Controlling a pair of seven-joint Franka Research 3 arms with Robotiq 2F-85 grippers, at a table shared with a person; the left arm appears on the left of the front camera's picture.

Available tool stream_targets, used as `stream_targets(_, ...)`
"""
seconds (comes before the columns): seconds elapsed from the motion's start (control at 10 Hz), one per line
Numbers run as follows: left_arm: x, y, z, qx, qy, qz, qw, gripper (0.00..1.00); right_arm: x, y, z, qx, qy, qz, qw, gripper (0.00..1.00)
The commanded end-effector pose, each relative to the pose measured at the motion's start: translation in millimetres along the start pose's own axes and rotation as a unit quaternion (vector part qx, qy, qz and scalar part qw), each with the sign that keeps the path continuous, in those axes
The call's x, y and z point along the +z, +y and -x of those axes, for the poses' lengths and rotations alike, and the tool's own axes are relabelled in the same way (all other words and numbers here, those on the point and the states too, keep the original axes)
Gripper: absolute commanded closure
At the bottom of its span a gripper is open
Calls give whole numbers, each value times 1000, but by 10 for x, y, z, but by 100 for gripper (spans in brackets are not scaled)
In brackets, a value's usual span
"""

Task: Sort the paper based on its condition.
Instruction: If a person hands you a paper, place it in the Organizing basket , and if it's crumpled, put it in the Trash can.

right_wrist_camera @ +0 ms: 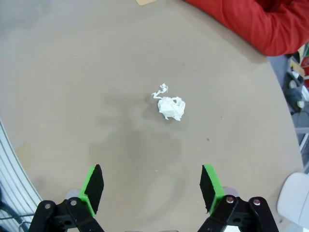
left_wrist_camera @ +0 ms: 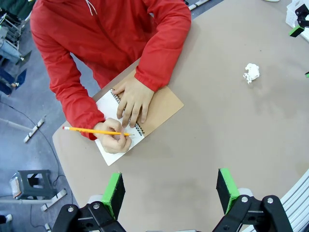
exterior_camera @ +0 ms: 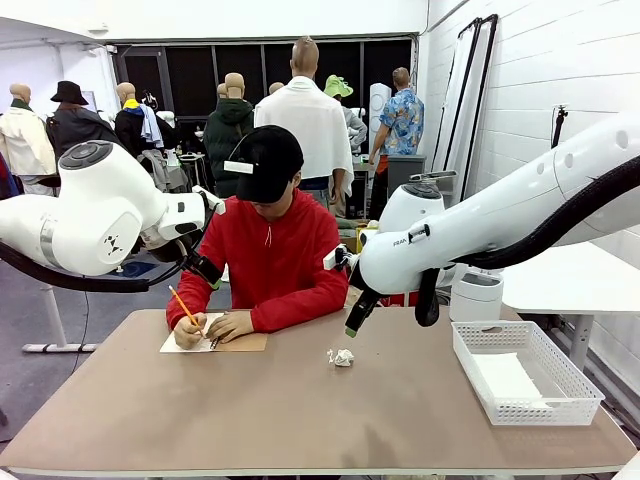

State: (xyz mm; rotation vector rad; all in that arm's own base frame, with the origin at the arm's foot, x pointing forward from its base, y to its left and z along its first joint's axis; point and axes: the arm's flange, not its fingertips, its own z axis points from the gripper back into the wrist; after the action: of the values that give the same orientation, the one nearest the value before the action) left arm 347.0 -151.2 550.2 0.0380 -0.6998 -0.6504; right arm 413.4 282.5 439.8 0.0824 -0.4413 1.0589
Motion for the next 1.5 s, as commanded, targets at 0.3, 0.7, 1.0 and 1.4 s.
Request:
stream_targets(0.3, -1, -1, 2, 0, 0, 0, 1000, 0, -603, -234, -211, 28, 22, -26, 999, 0)
stream_targets(0.7, -1, -1, 2, 0, 0, 0, 1000, 0, -1109, -375, -185, 55, 36, -64, 996, 0)
stream_targets(1.0, -1, -1, 2, 0, 0, 0, 1000, 0, -1330, -464, -207, 59, 54, -85, 993, 0)
stream_targets(1.4, -1, -1, 2, 0, 0, 0, 1000, 0, -1510, -533, -246, 64, 68, -95, 991, 0)
